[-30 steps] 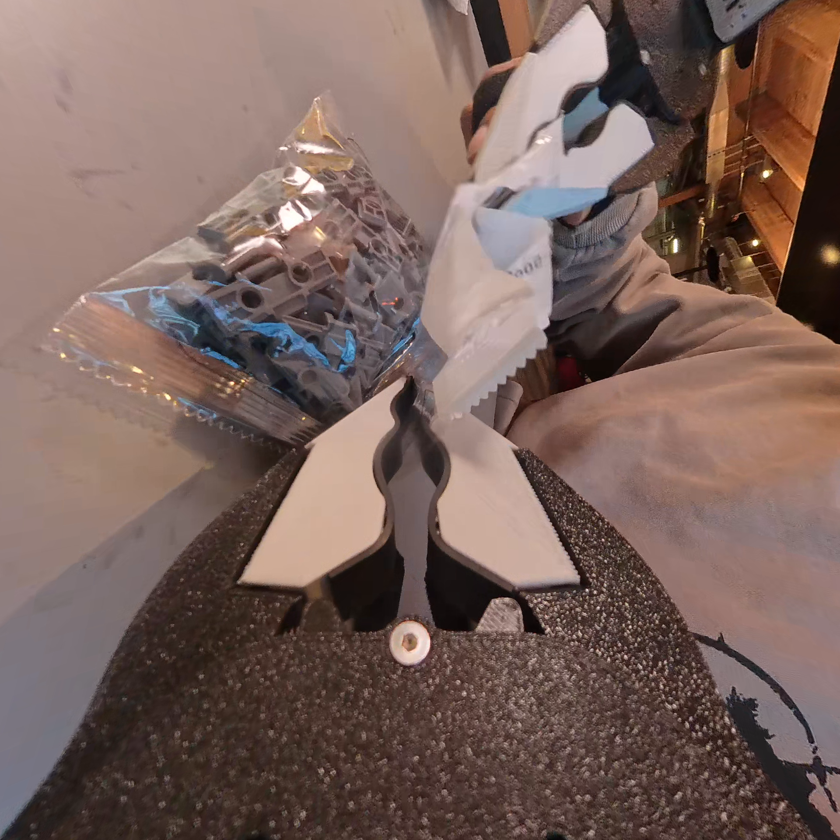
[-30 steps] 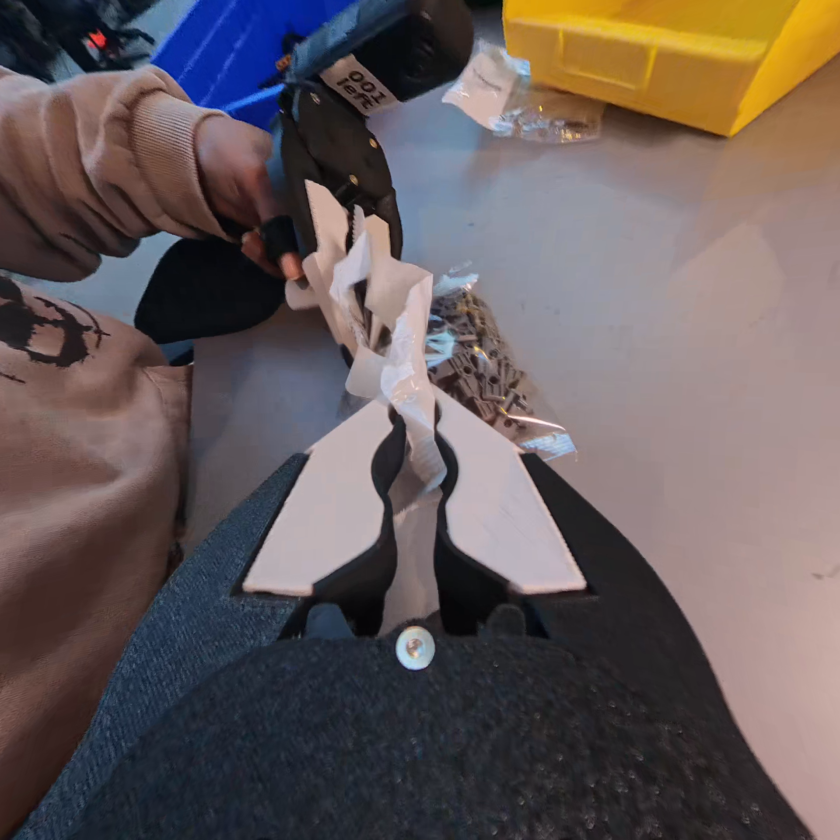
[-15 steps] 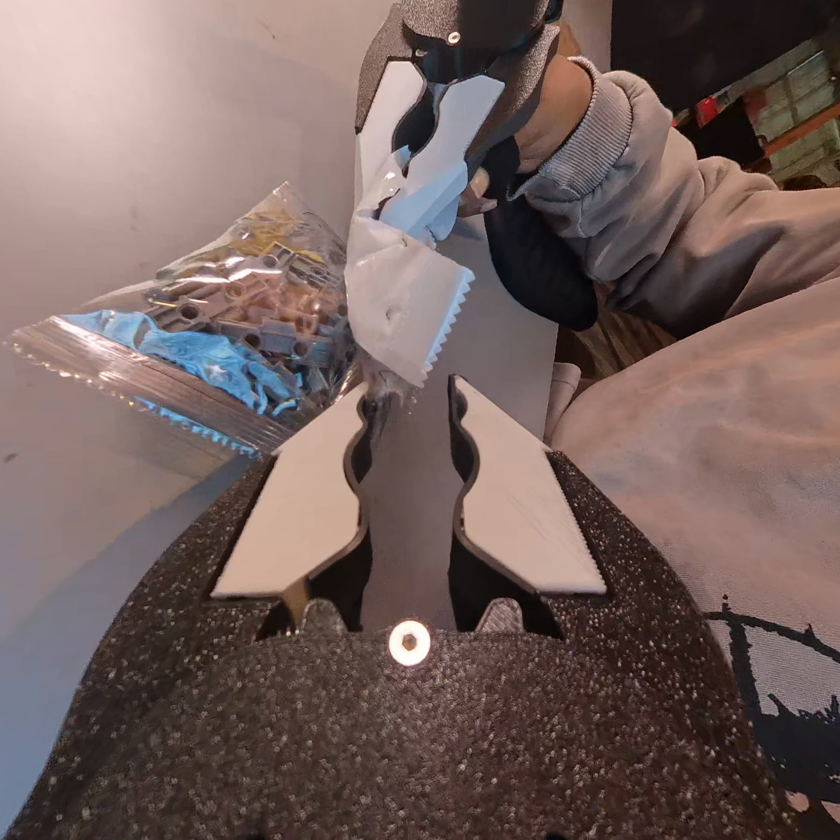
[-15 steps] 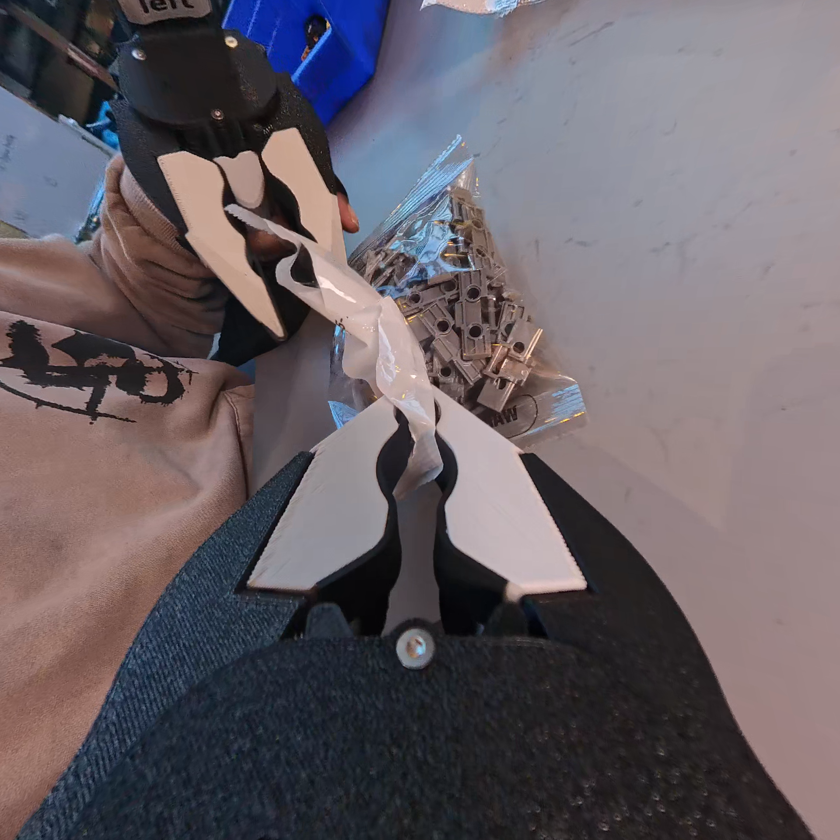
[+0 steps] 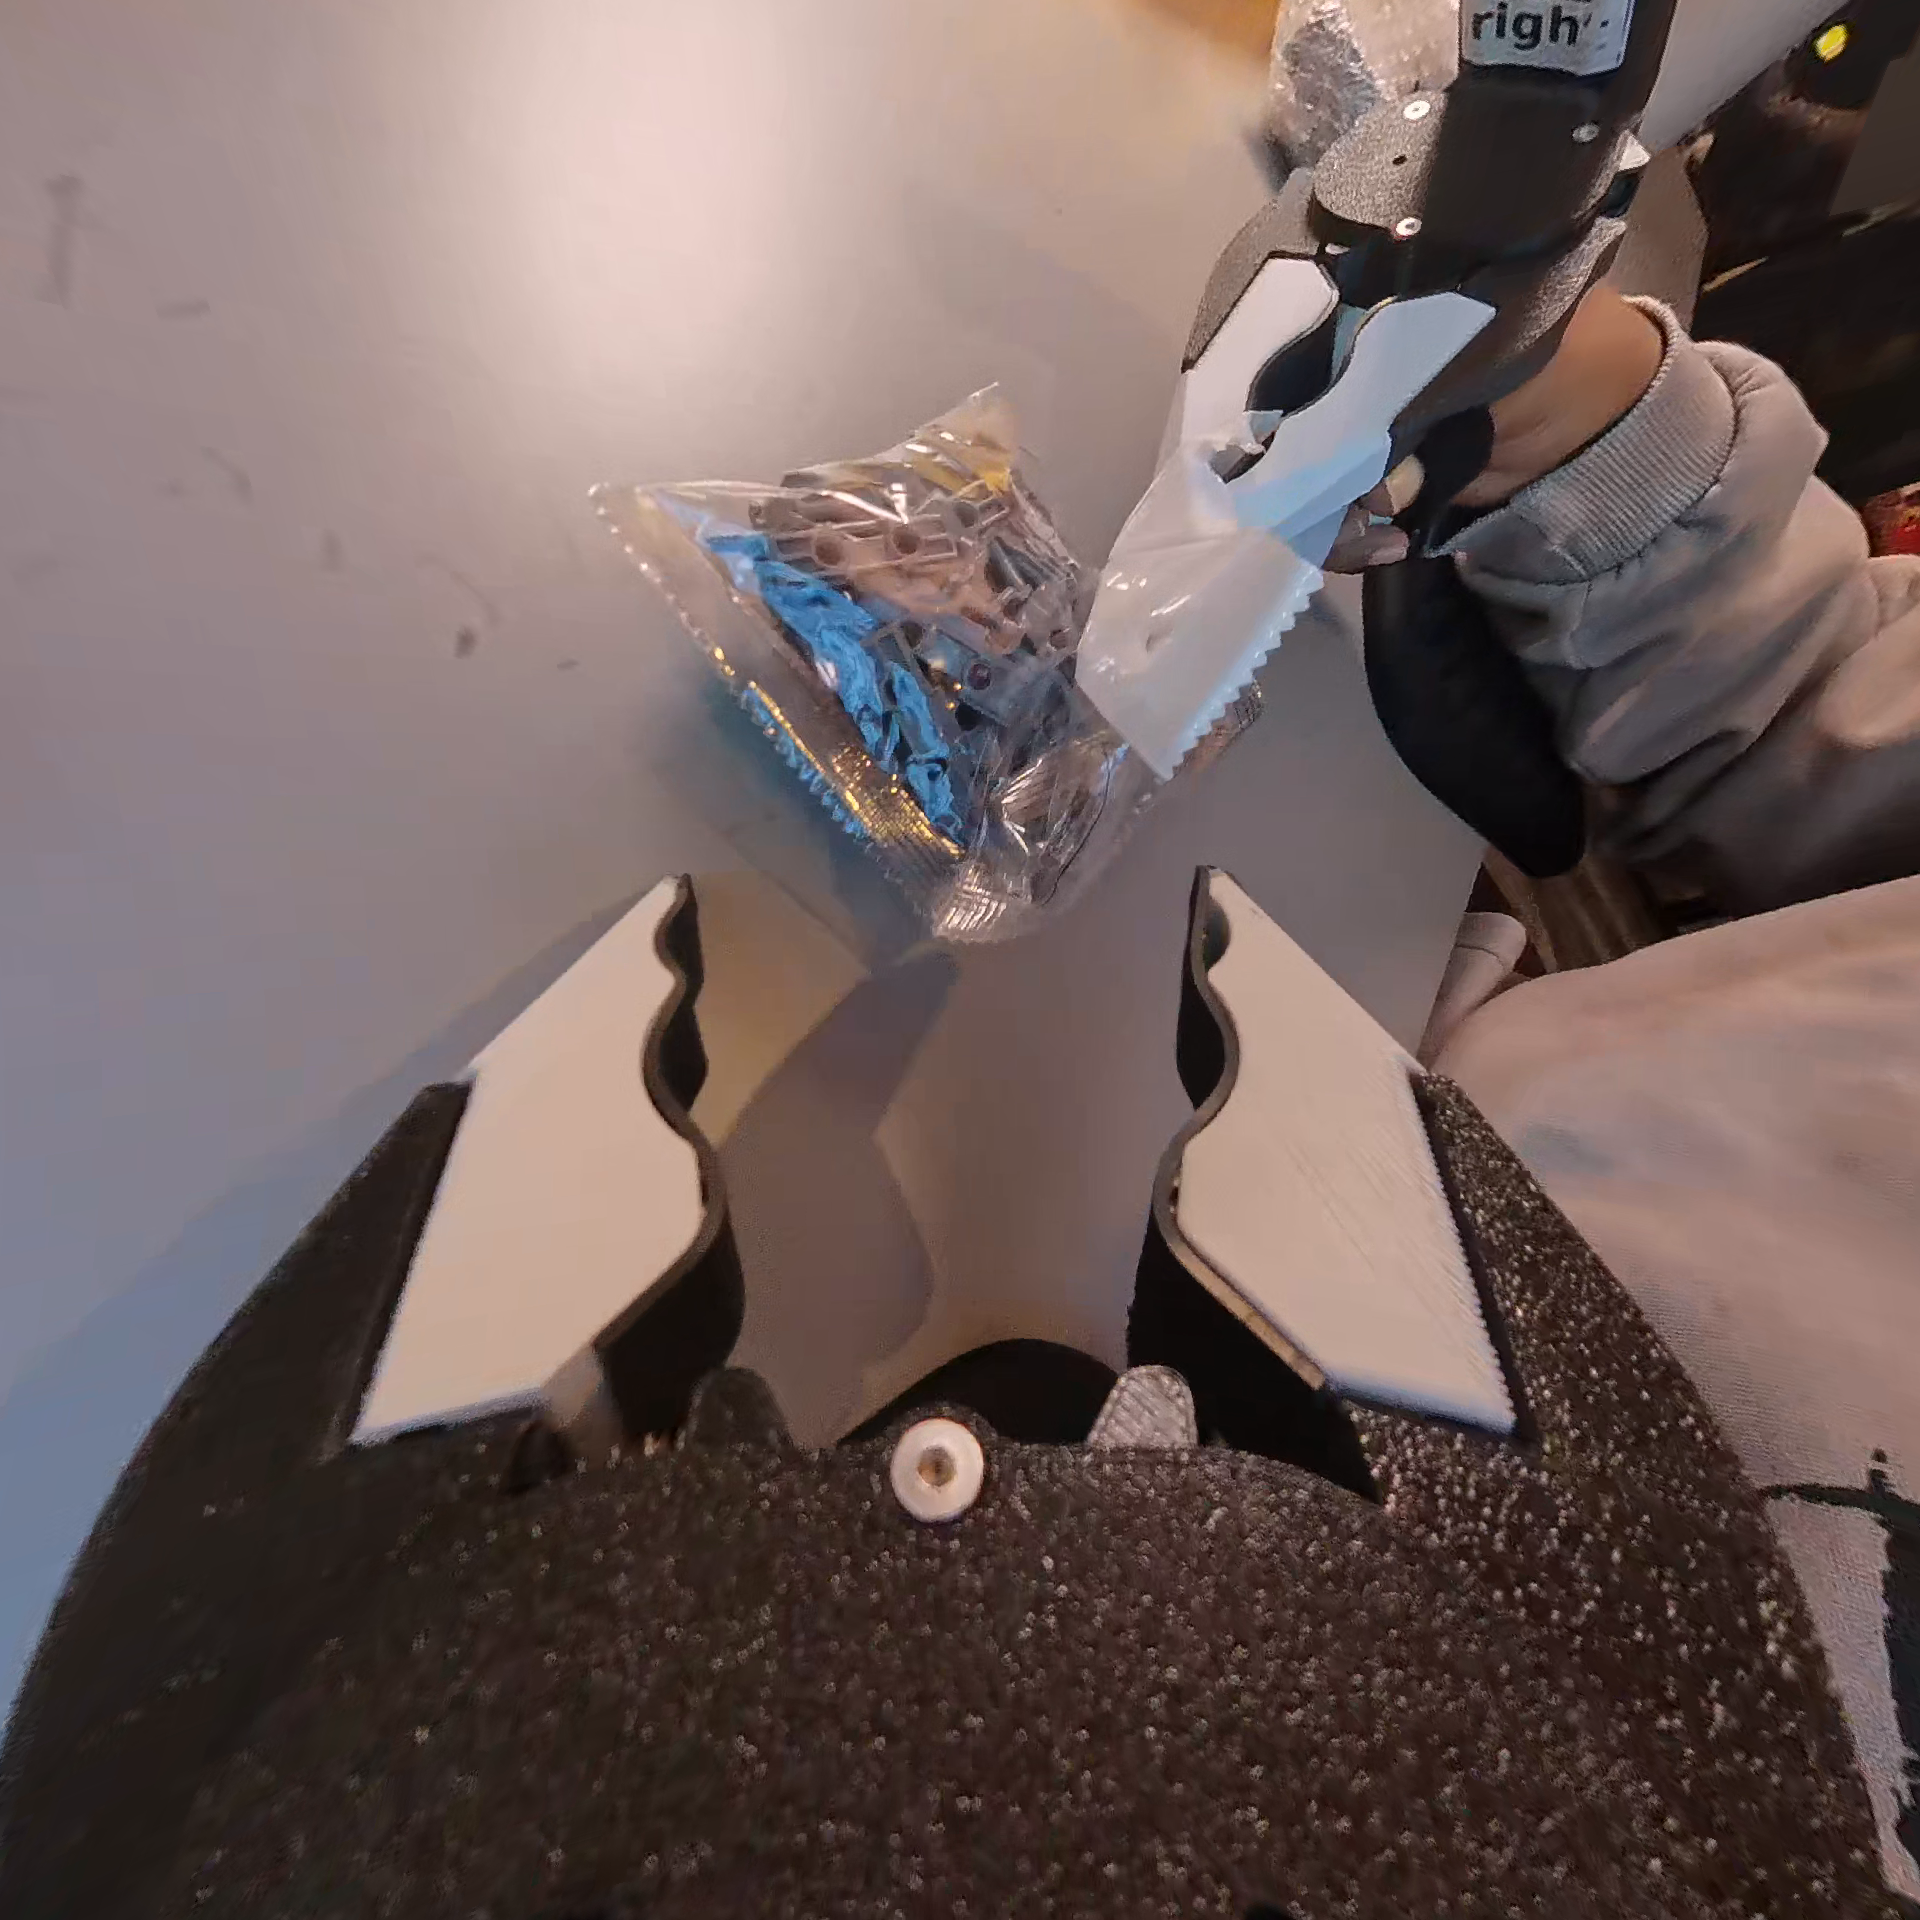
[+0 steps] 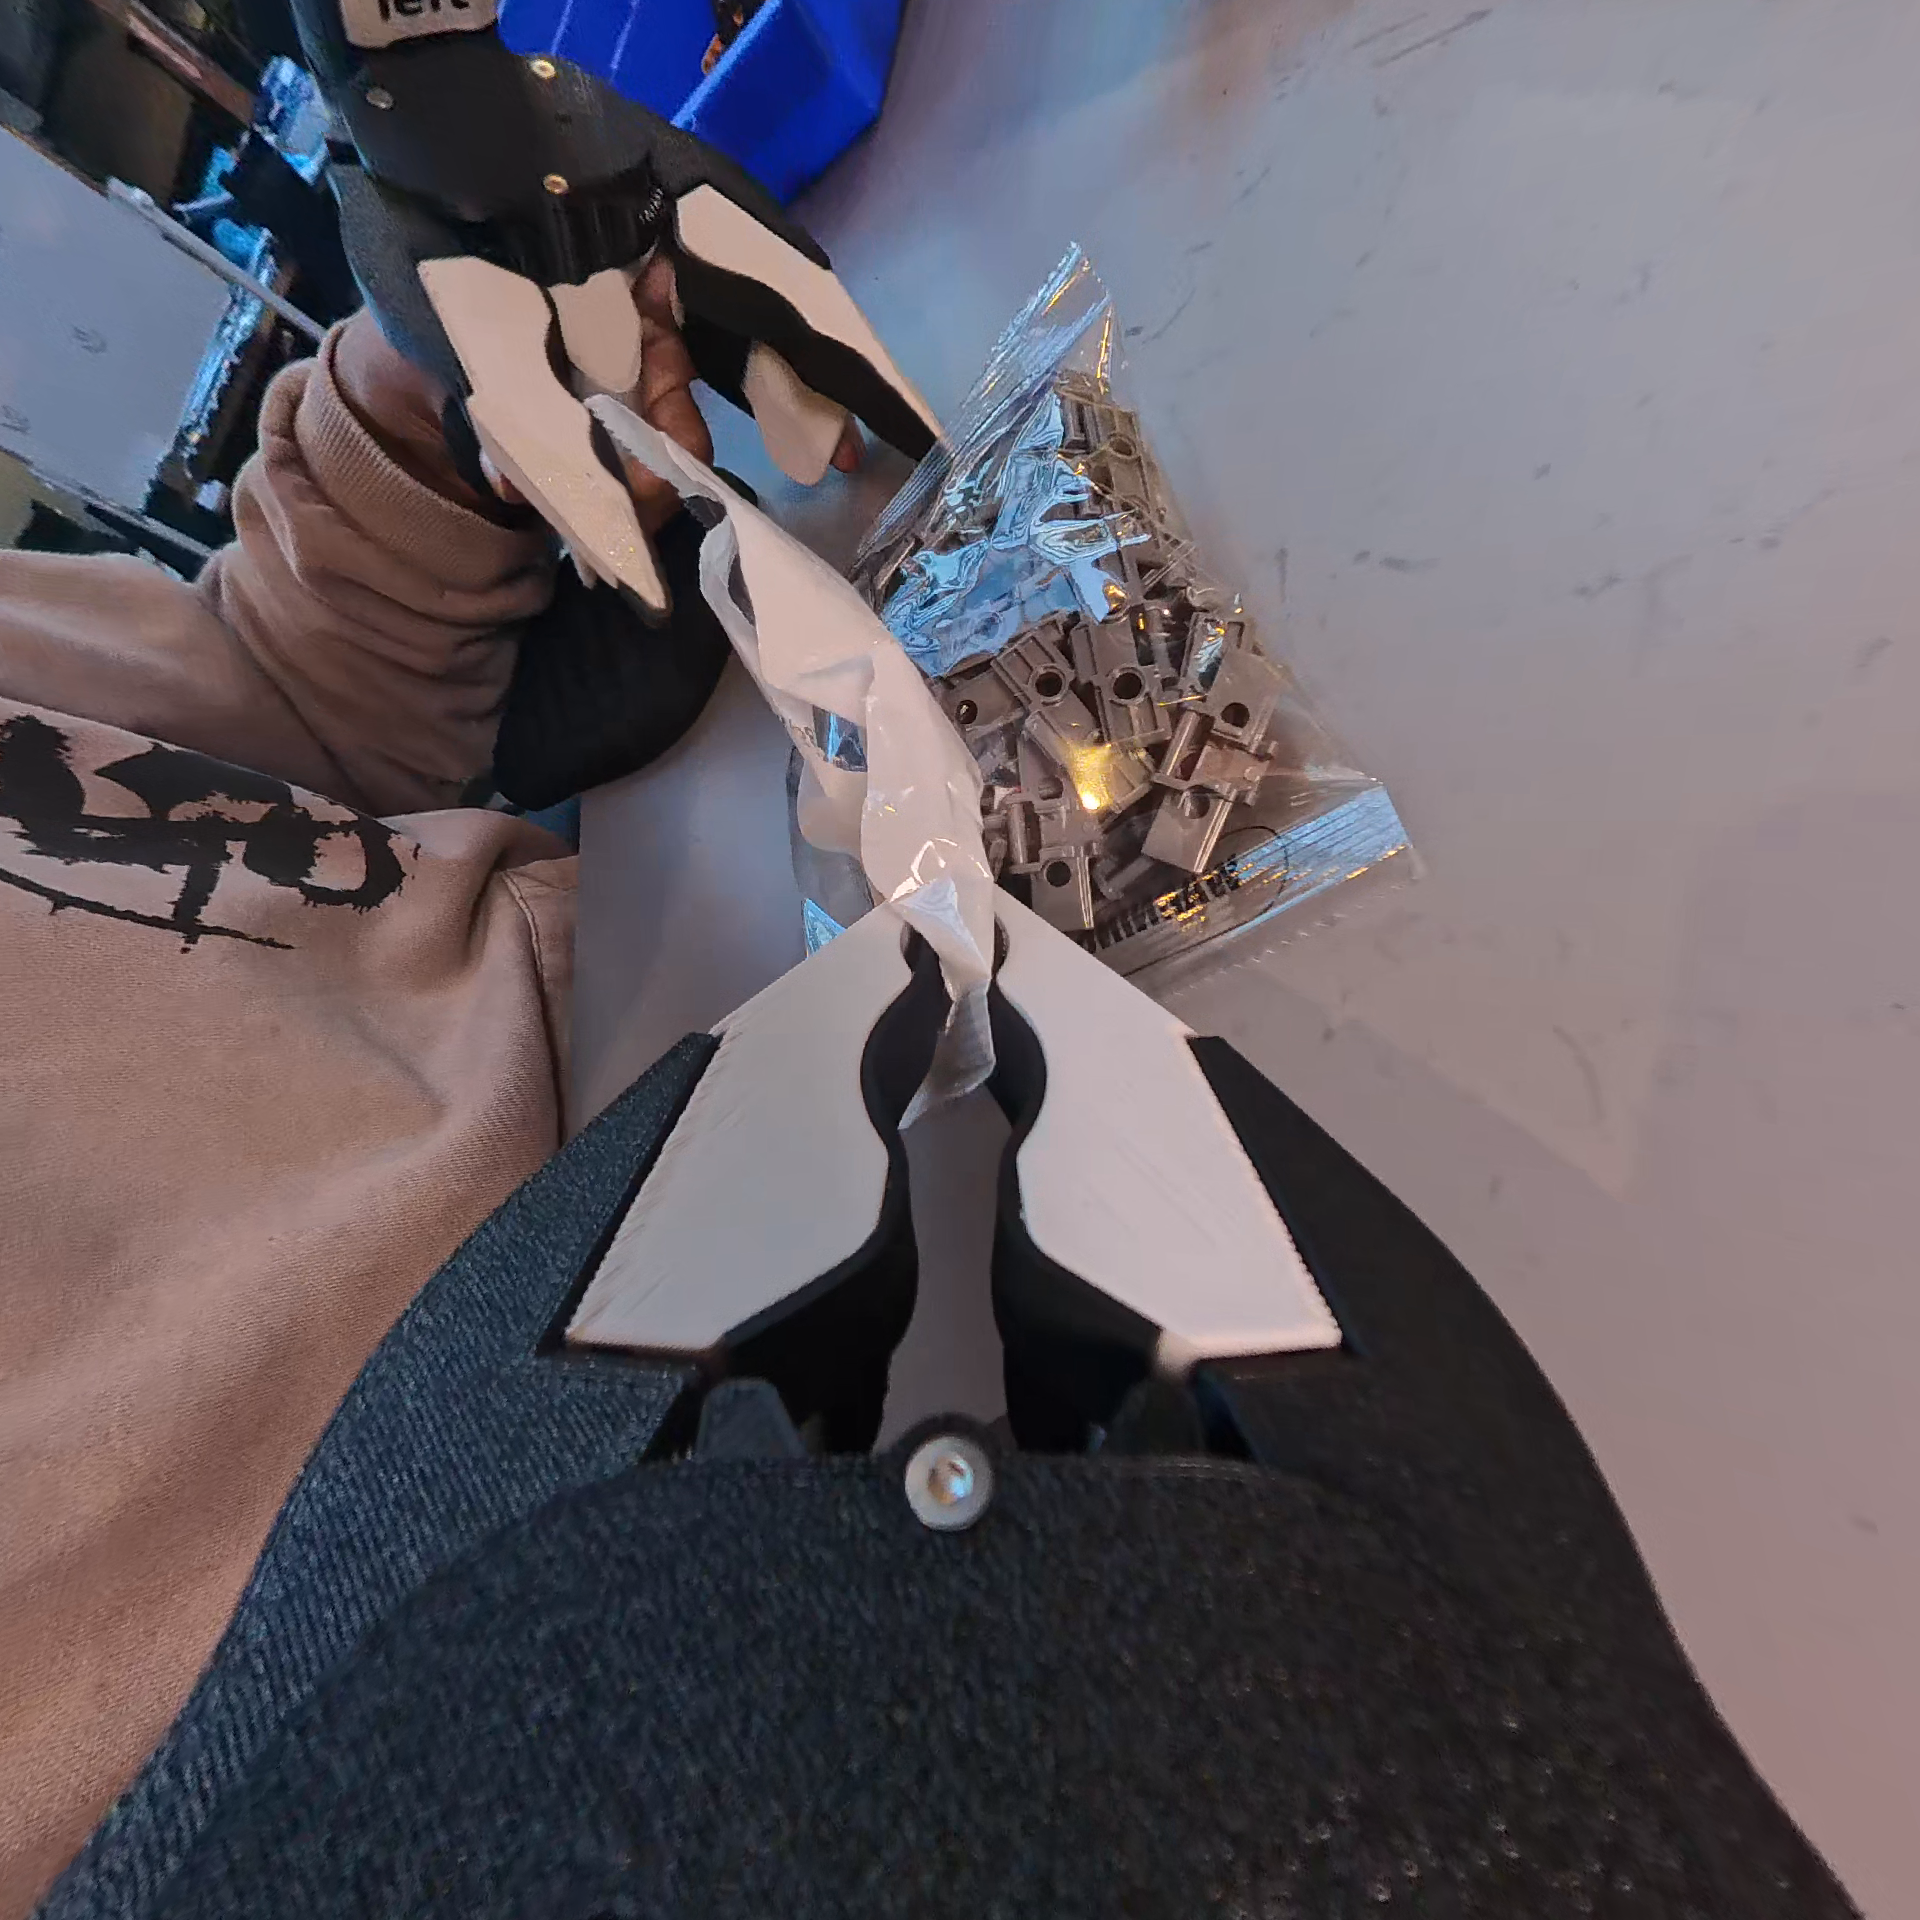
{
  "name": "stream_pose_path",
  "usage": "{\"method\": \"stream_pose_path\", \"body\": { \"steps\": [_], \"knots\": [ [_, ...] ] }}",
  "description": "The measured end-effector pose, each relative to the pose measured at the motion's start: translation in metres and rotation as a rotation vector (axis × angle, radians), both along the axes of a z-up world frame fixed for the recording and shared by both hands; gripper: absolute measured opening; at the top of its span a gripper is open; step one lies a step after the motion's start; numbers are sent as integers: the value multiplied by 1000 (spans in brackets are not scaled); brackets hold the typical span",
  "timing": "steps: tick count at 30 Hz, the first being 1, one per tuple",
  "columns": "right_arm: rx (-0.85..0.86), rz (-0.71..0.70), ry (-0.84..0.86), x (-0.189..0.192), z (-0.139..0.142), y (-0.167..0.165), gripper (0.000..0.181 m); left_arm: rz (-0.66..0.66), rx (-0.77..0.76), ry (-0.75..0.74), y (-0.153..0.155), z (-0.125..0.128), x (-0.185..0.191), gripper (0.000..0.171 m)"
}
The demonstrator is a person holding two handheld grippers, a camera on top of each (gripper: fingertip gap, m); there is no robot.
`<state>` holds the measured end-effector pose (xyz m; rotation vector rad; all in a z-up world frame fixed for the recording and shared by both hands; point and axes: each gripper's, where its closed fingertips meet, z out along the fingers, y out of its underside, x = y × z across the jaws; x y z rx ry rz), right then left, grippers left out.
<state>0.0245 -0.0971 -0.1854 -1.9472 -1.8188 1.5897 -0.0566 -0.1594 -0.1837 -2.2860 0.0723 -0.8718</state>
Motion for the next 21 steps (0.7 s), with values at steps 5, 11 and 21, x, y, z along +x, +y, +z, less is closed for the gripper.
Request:
{"method": "stream_pose_path", "body": {
  "steps": [5,11,21],
  "knots": [
    [-7,15,3,-3,0,-3,0,-33,19,54,31,-1,9,109],
    [37,24,15,-2,-3,-2,0,-134,44,73,55,-5,19,63],
    [403,21,387,11,69,33,90,-196,407,196,61,31,23,30]
  ]
}}
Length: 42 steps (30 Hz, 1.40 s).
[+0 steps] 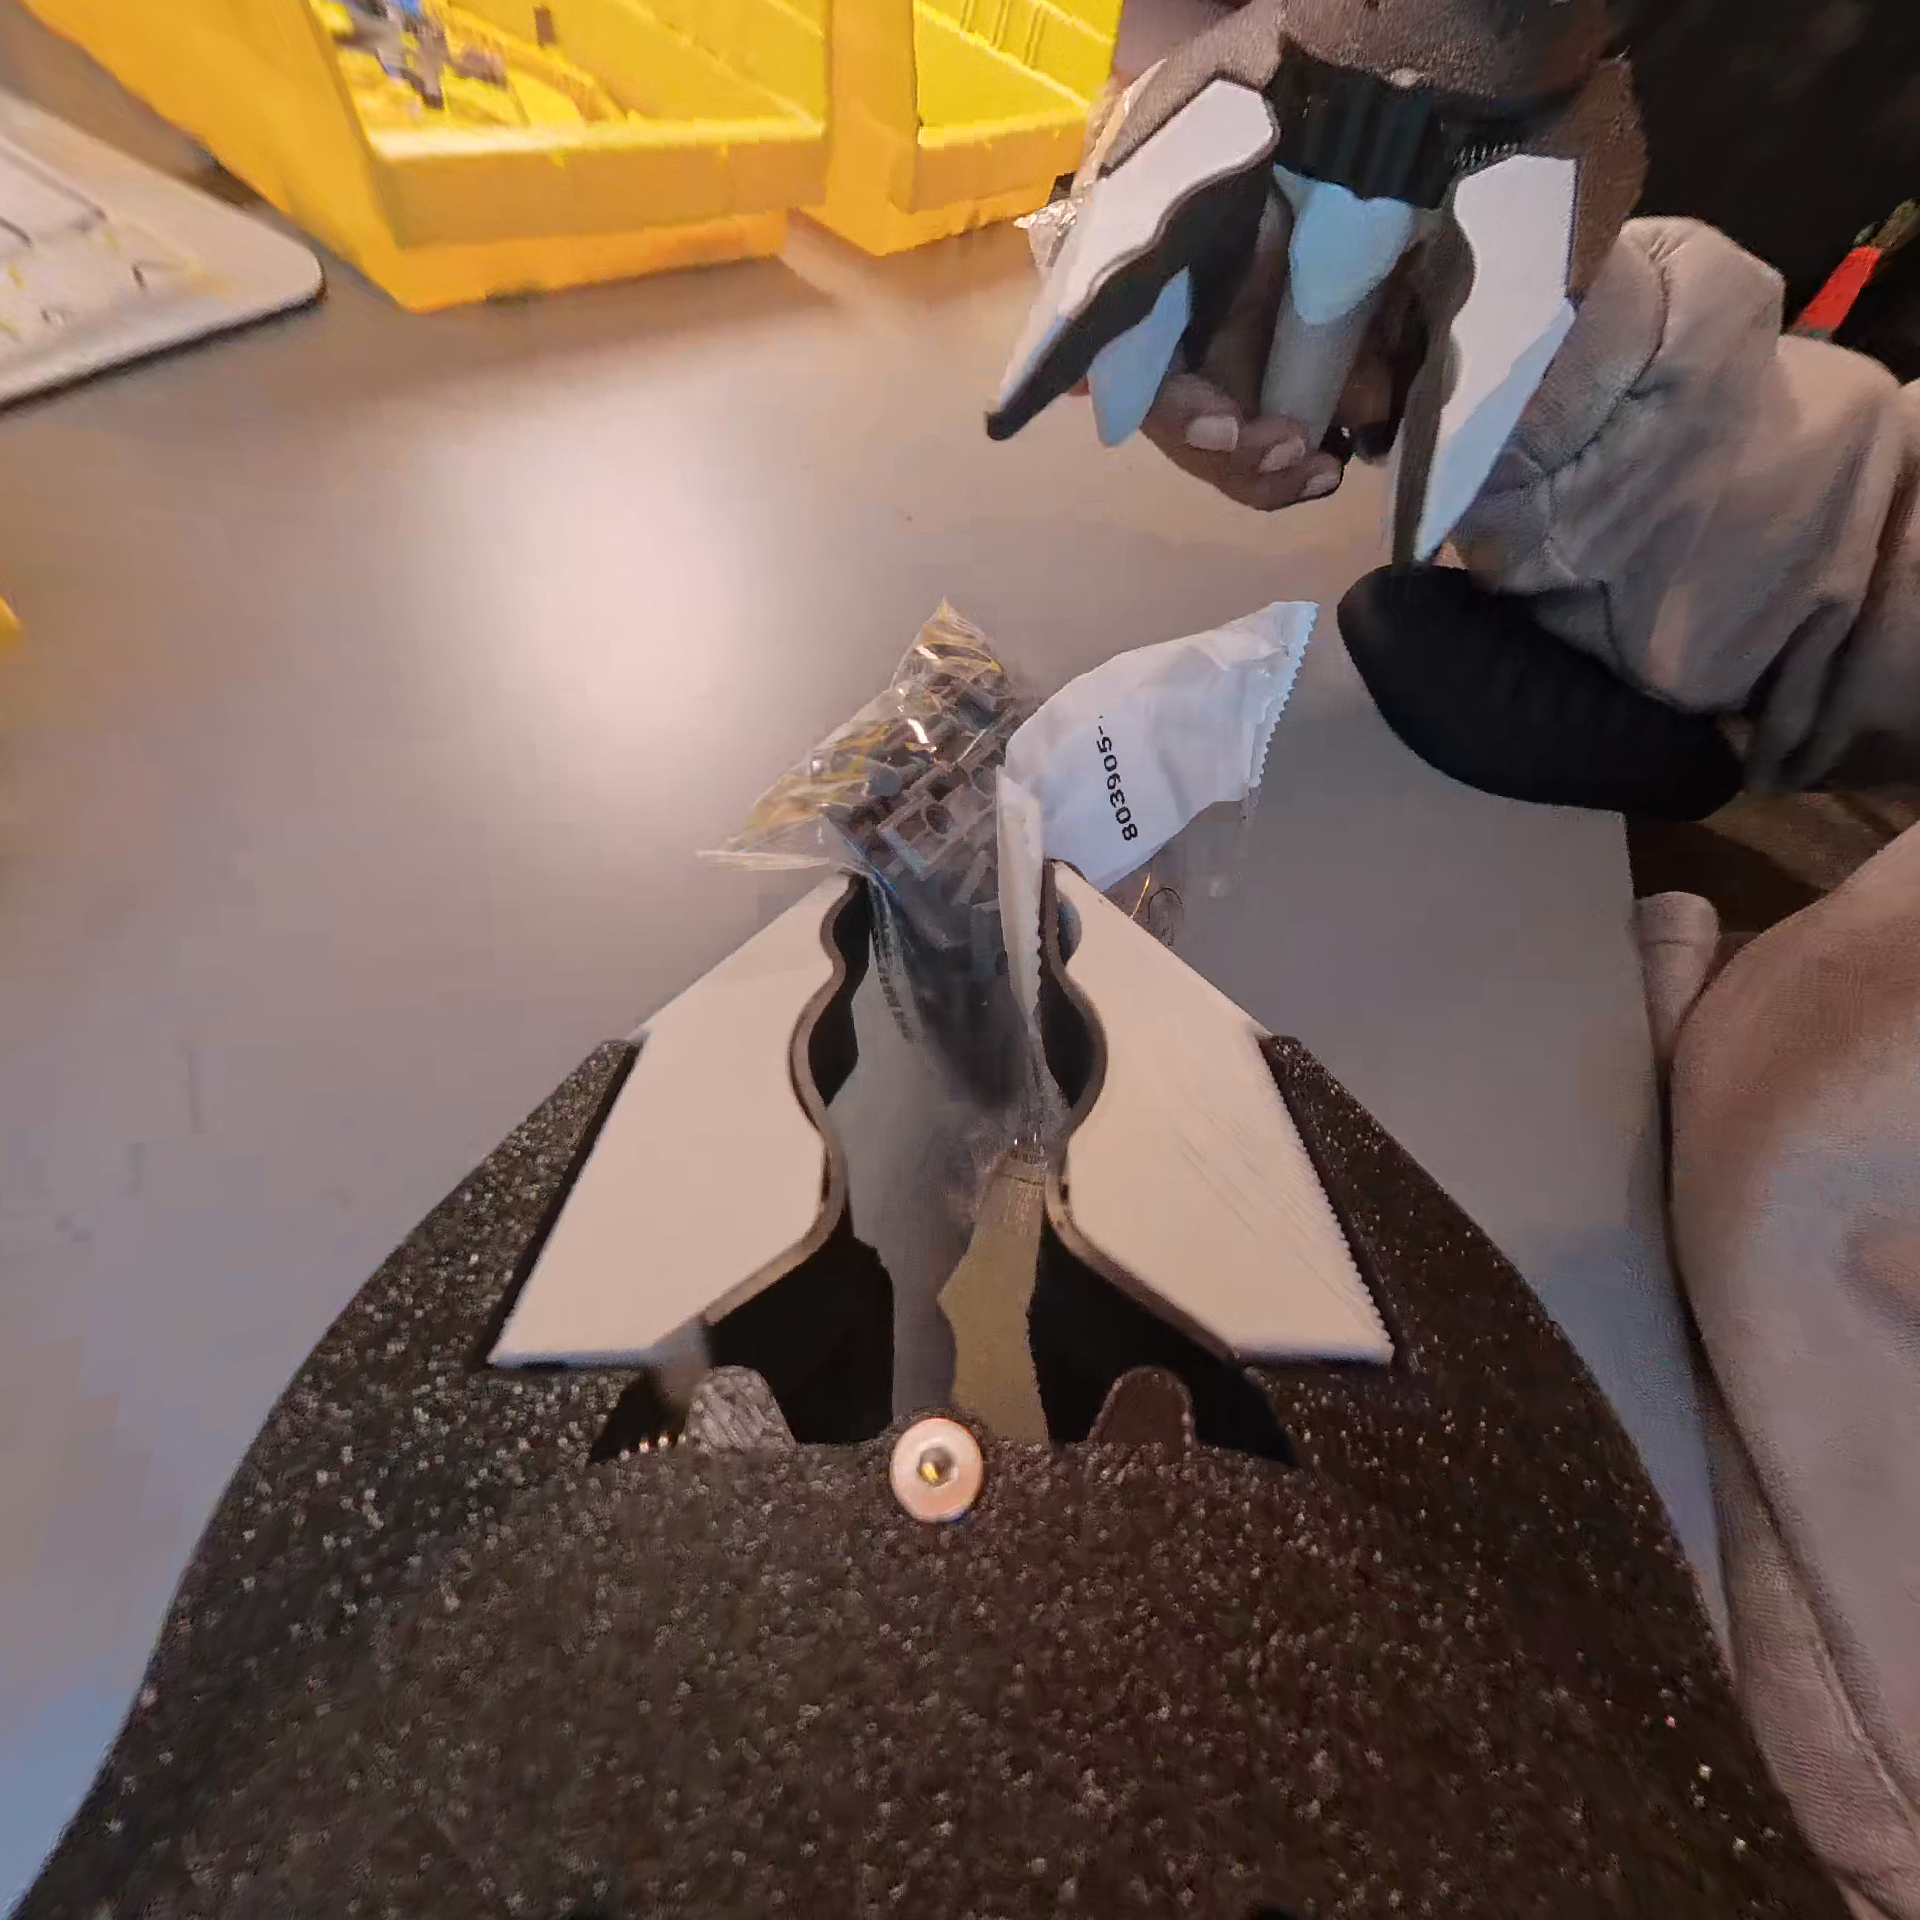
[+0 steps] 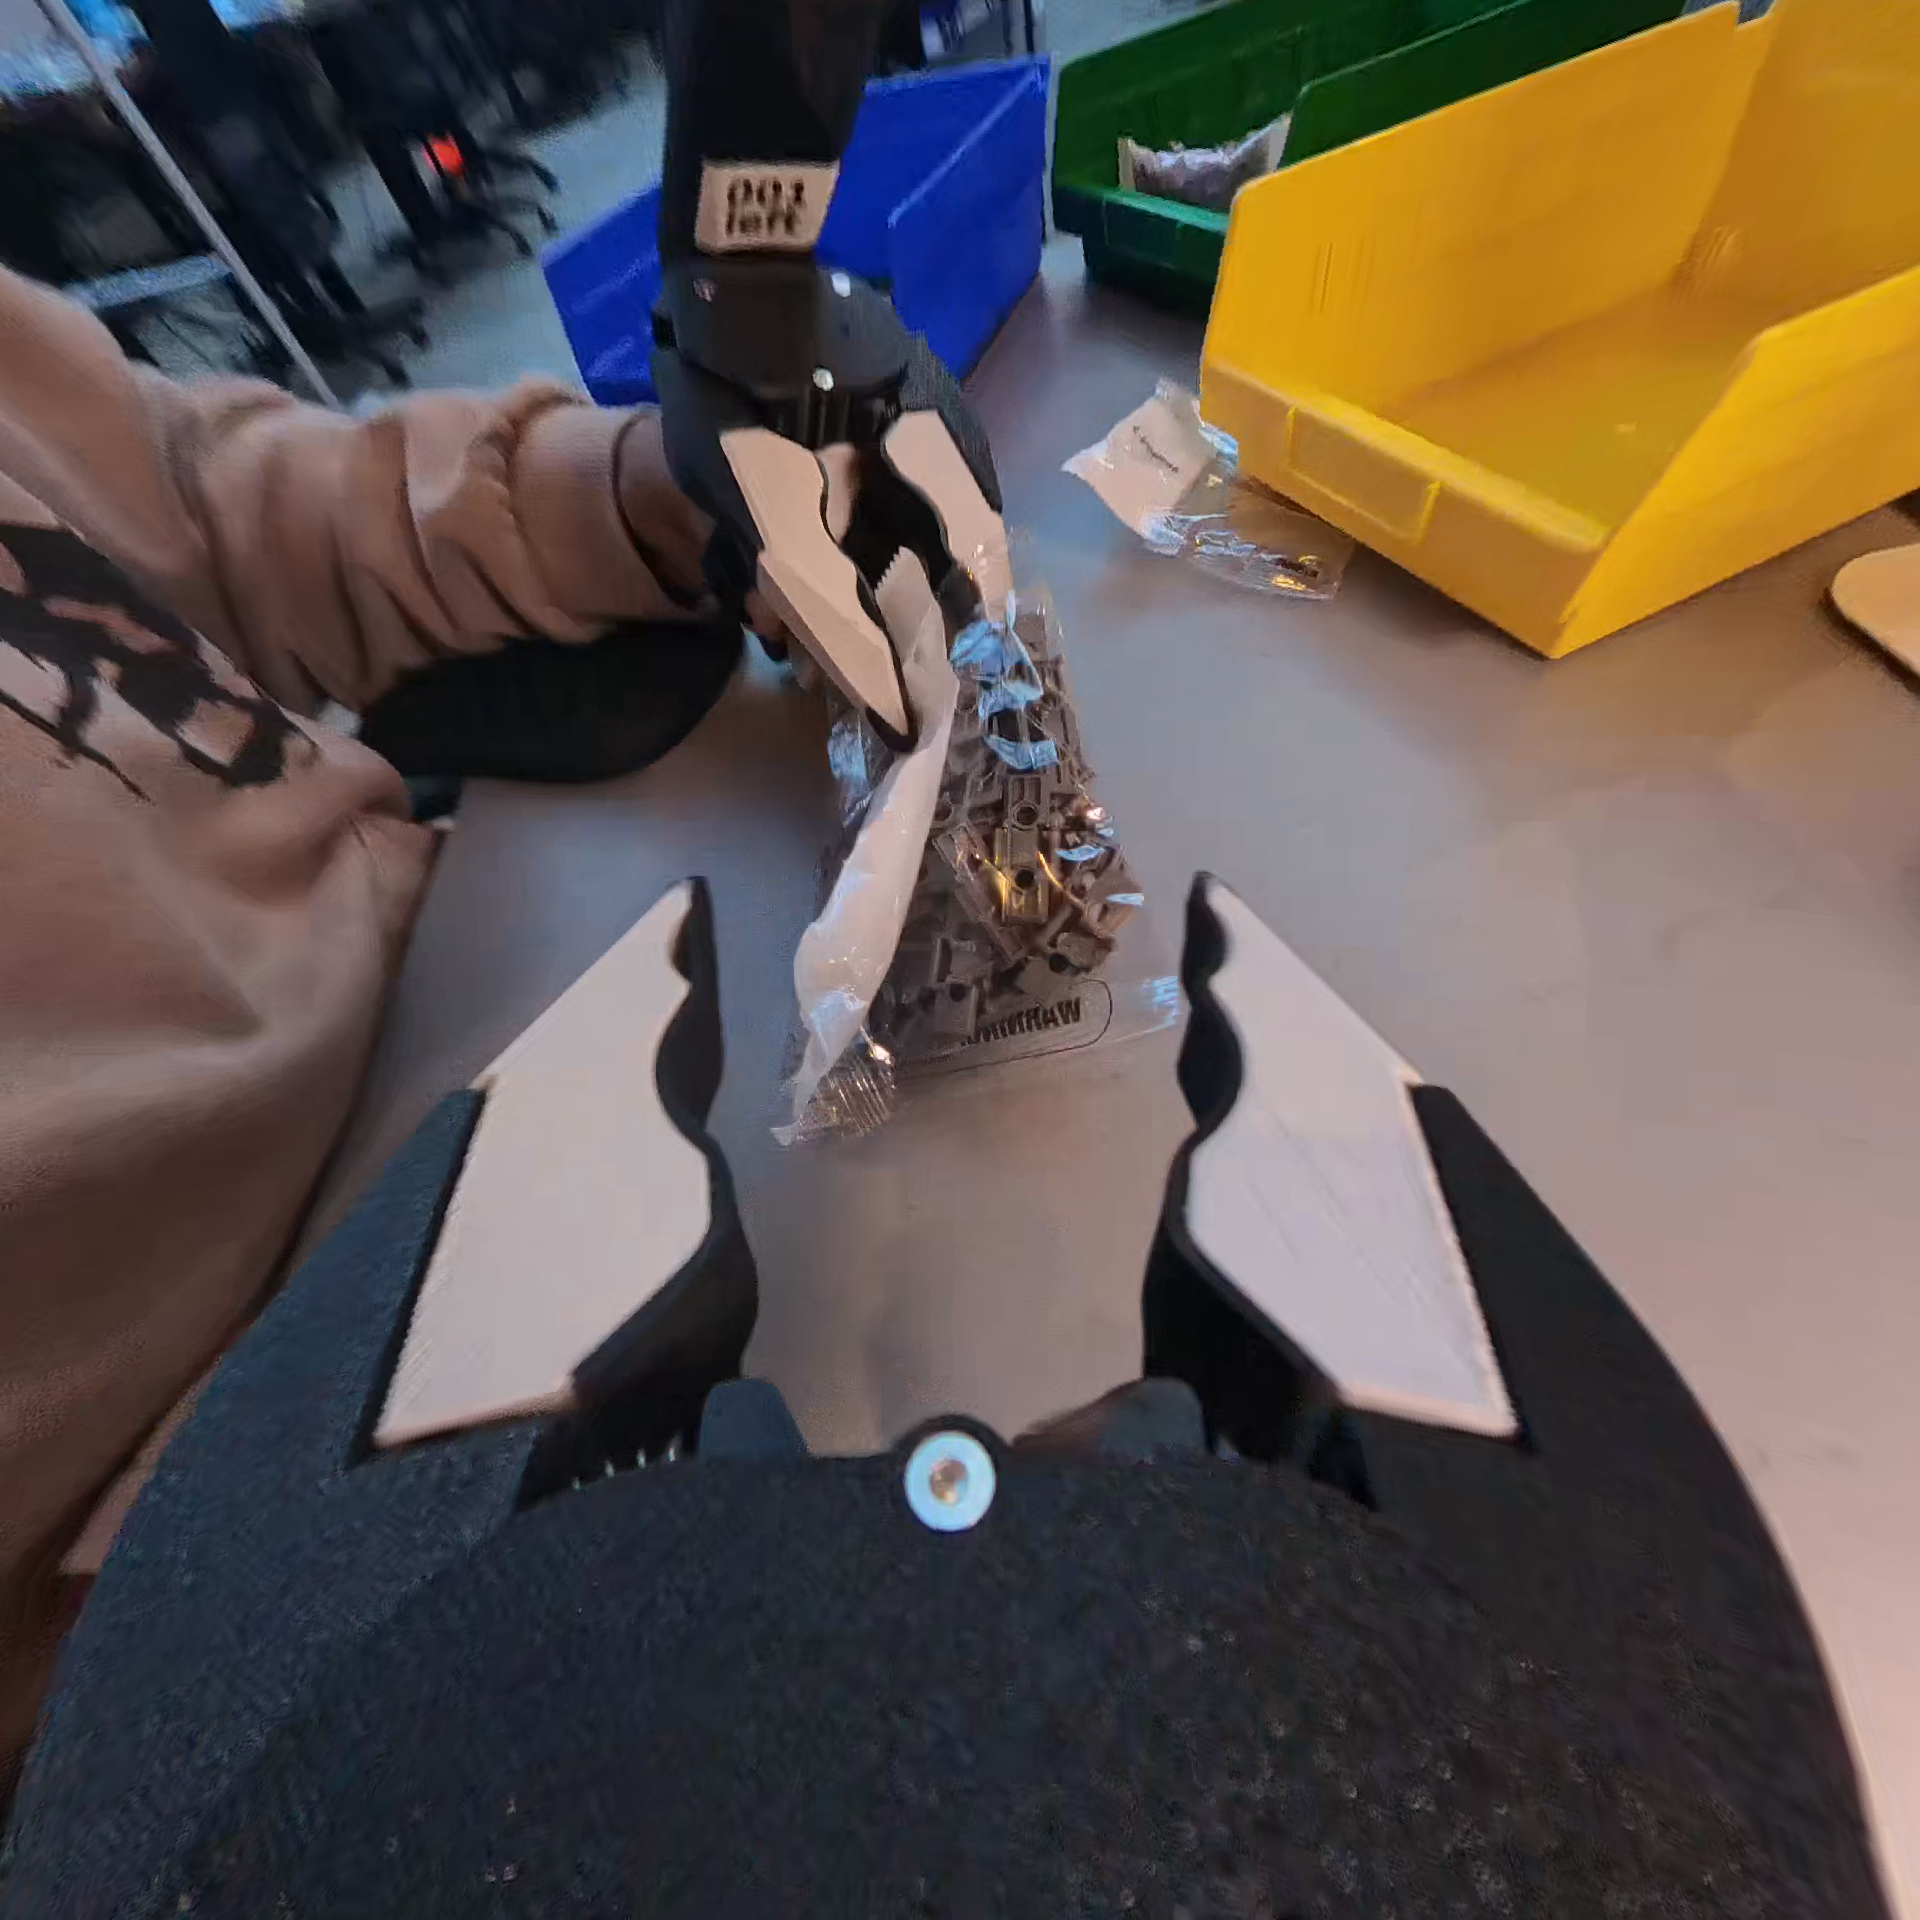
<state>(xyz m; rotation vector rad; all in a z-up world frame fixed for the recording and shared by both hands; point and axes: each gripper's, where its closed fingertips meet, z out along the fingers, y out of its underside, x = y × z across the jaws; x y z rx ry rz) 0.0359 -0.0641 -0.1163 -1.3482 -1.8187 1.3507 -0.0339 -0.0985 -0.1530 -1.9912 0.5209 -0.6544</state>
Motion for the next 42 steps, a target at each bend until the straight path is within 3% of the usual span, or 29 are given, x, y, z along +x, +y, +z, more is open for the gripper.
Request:
{"method": "stream_pose_path", "body": {
  "steps": [1,3,6,8,10,11,12,16,19,22,24,26,30,33,36,39,42],
  "knots": [
    [104,3,-33,1,-4,-3,107,-3,40,39,1,4,3,30],
    [285,7,-119,-2,-22,-10,125,-16,117,113,3,12,11,30],
    [401,5,-190,-12,-47,-14,130,-128,296,251,-6,26,35,29],
    [413,73,-228,-8,-59,-17,120,-246,412,292,-22,36,55,28],
    [348,269,-199,9,-59,-43,59,-298,449,294,-31,40,60,25],
    [349,304,-182,12,-59,-46,38,-314,452,278,-35,41,59,22],
    [358,307,-154,11,-58,-46,33,-330,439,245,-38,41,58,21],
    [421,291,-103,11,-56,-44,28,-327,383,160,-41,39,53,24],
    [411,301,-95,13,-52,-47,27,-307,377,209,-40,37,57,61],
    [427,307,-123,13,-57,-50,27,-291,373,348,-36,33,64,82],
    [454,292,-148,10,-60,-49,27,-303,342,463,-36,24,69,73],
    [473,300,-164,9,-61,-52,27,-295,327,601,-34,16,63,44],
    [490,263,-112,2,-51,-57,28,-291,309,655,-41,29,53,37],
    [422,169,79,-14,-13,-57,30,-255,346,655,-49,60,31,33],
    [395,82,225,-17,22,-46,39,-177,362,710,-61,95,-15,32],
    [355,4,260,-14,32,-26,47,25,362,842,-70,139,-104,31],
    [312,-31,233,-12,22,-11,46,284,321,955,-77,181,-225,31]
  ]
}}
